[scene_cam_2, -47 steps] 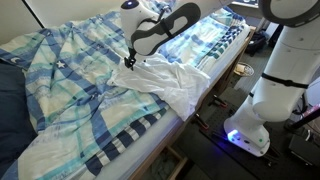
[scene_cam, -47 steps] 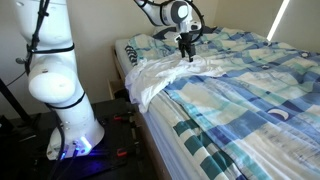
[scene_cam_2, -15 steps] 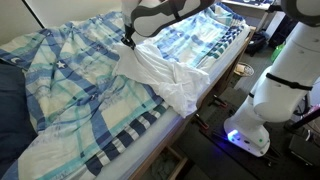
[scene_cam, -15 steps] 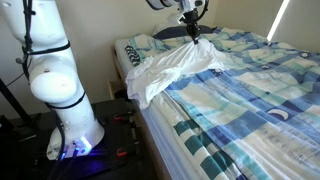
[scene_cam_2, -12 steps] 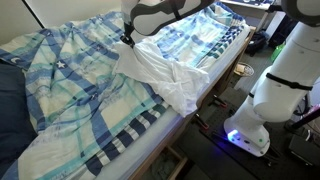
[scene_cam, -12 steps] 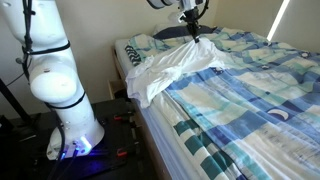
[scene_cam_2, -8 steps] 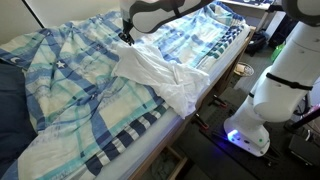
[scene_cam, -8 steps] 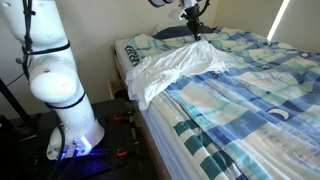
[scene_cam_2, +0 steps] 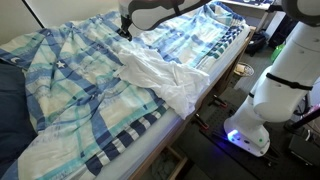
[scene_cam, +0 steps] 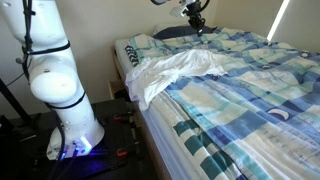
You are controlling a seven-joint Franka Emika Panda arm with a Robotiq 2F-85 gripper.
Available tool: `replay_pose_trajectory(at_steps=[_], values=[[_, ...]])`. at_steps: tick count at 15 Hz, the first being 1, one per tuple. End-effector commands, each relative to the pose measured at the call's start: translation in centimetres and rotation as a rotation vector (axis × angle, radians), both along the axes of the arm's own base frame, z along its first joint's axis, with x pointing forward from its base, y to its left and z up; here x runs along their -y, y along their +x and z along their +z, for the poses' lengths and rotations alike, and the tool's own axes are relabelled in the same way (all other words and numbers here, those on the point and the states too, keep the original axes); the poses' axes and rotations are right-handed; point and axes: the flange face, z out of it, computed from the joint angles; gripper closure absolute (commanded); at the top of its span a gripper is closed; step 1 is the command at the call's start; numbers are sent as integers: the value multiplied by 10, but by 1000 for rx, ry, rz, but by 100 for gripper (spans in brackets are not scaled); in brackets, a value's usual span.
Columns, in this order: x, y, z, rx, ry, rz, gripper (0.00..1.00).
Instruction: Fold the white t-sheet on the bed
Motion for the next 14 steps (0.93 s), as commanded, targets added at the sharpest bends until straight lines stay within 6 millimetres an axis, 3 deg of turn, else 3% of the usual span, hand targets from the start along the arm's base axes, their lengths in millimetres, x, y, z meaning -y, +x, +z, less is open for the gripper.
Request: replay_pose_trajectory(at_steps=[1, 10, 11, 13, 14], values=[[-1, 4, -7, -42, -5, -20, 67], [-5, 14, -66, -175, -6, -37, 2], [-6, 14, -70, -183, -5, -37, 4], [-7, 15, -75, -198, -3, -41, 30], [-7, 15, -77, -201, -2, -41, 31]])
